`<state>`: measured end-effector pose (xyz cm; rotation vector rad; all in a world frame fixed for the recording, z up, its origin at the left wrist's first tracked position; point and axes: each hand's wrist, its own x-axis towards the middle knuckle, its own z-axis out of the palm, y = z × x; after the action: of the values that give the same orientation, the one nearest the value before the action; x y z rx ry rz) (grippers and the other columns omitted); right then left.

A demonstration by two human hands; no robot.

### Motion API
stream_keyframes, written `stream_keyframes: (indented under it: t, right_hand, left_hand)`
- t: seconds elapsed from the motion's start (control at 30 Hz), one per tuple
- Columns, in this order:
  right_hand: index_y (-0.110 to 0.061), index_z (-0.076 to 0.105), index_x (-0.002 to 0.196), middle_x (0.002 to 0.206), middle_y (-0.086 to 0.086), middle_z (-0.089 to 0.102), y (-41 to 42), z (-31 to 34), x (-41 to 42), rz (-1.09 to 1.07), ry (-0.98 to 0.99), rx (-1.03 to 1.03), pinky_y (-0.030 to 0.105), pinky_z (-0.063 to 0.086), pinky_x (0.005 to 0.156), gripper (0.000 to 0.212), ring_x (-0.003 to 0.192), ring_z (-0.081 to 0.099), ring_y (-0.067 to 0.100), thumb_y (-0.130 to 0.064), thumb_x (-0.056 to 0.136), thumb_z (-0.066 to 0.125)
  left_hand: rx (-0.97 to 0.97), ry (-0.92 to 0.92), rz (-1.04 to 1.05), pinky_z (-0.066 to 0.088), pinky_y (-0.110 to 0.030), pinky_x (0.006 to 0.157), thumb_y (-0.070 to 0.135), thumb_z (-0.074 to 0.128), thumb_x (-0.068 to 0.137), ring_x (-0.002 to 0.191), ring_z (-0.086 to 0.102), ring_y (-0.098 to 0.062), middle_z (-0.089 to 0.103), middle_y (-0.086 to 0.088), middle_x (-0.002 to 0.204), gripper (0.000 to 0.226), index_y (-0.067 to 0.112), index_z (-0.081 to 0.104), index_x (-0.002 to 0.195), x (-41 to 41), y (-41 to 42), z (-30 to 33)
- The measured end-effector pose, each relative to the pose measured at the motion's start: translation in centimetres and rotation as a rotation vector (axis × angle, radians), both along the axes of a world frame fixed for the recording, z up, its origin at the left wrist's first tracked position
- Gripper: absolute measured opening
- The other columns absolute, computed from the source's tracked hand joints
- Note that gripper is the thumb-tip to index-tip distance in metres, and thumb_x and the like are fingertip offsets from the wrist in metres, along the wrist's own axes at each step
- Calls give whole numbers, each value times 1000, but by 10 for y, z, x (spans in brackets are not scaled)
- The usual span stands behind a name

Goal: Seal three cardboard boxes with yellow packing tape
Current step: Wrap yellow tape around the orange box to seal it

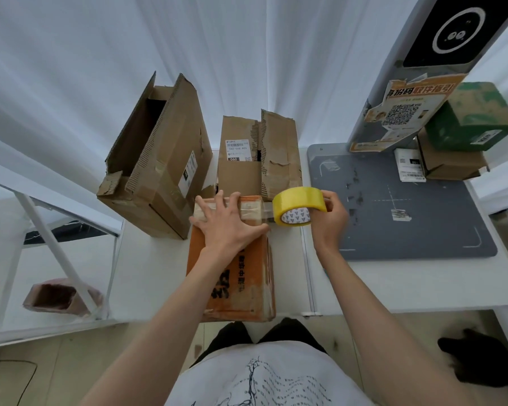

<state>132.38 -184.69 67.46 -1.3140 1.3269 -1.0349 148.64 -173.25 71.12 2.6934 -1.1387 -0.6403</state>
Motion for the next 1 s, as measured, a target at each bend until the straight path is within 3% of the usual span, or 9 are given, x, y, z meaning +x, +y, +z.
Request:
stream_keyframes:
  t: [0.1,0.2,0.33,0.53,0.6,0.67,0.77,0.87,1.0]
  right_hand:
    - [-18,67,97,84,-9,68,9,11,11,48,-24,3,21,52,62,15,73,62,-3,-27,86,66]
    - [-19,64,98,85,-3,69,17,12,19,155,-45,43,42,61,65,23,82,69,14,-37,83,63]
    - [-25,64,92,84,-3,70,25,12,29,253,-15,86,57,60,65,13,86,71,26,-36,86,62]
    - [-39,60,93,89,-7,69,40,14,45,444,69,127,46,63,69,12,90,71,21,-28,92,62]
    - [-18,60,105,96,3,69,44,13,52,490,76,104,23,59,61,12,88,68,15,-12,95,65]
    - [-9,59,109,103,8,67,48,13,63,538,101,116,13,53,57,20,87,65,7,-4,93,70]
    - [-20,59,102,100,4,66,53,4,81,605,135,124,36,63,65,27,96,68,22,-4,87,75]
    - [-26,57,96,94,-1,63,58,-5,95,625,206,103,55,60,72,33,94,65,27,-7,81,79]
    - [-18,54,98,86,1,58,62,-13,103,685,250,106,39,53,70,30,78,56,18,-4,82,75]
  left_hand:
    - [-90,35,5,11,-78,111,81,68,67,152,-5,-45,22,-1,162,99,39,32,149,11,14,-1]
    - [-188,136,22,20,-75,113,82,66,60,150,11,-38,33,4,152,100,39,38,145,27,30,-3]
    - [-327,350,67,41,-53,107,80,63,55,129,40,-20,44,8,132,95,37,45,137,37,51,-19]
    - [-410,602,97,42,-47,109,68,67,67,133,39,-16,36,11,147,90,45,36,148,51,71,-38]
    - [-435,609,81,37,-43,111,59,66,77,138,35,-13,31,15,153,83,50,31,151,59,77,-41]
    - [-472,599,76,31,-32,109,45,61,85,138,32,-5,30,20,153,77,47,28,155,64,81,-42]
    - [-483,543,50,27,-25,110,27,55,96,139,30,2,31,20,154,72,43,23,158,68,85,-45]
    - [-465,517,31,26,-22,114,16,55,99,139,29,7,30,16,156,73,35,21,161,74,87,-56]
    - [-380,542,73,36,-38,113,36,74,91,139,40,-16,42,1,153,75,25,34,154,70,90,-81]
